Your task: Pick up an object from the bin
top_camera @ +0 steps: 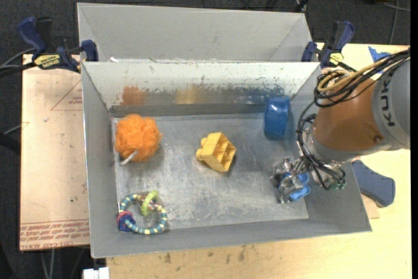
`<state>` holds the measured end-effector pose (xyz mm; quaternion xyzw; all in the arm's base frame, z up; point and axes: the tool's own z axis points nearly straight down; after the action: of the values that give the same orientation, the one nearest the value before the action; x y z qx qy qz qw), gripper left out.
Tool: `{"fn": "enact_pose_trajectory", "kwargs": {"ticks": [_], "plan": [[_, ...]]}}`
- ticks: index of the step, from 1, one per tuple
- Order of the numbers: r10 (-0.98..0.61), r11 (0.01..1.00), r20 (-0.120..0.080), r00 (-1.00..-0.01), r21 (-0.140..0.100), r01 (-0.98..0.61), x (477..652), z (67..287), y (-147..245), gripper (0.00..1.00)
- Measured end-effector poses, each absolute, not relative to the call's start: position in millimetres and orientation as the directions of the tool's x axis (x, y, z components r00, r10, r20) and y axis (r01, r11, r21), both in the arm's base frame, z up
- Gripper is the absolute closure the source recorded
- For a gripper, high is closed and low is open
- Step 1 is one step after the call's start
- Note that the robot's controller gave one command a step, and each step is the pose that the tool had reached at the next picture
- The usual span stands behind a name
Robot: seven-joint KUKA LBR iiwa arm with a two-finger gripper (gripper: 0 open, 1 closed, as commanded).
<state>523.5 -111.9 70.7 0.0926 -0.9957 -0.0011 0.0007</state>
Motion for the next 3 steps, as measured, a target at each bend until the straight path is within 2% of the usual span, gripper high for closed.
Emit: {"fn": "enact_pose_trajectory", "kwargs": {"ticks": [1,2,3], "plan": [[-0.312,0.95,-0.002,-0.95,0.002,-0.312,523.9,70.8,-111.0,1.0],[-0.522,0.853,0.002,-0.853,0.006,-0.522,528.0,115.8,-111.2,1.0],[-0.356,0.934,-0.001,-0.934,0.001,-0.356,502.4,131.0,-139.9,1.0]]}}
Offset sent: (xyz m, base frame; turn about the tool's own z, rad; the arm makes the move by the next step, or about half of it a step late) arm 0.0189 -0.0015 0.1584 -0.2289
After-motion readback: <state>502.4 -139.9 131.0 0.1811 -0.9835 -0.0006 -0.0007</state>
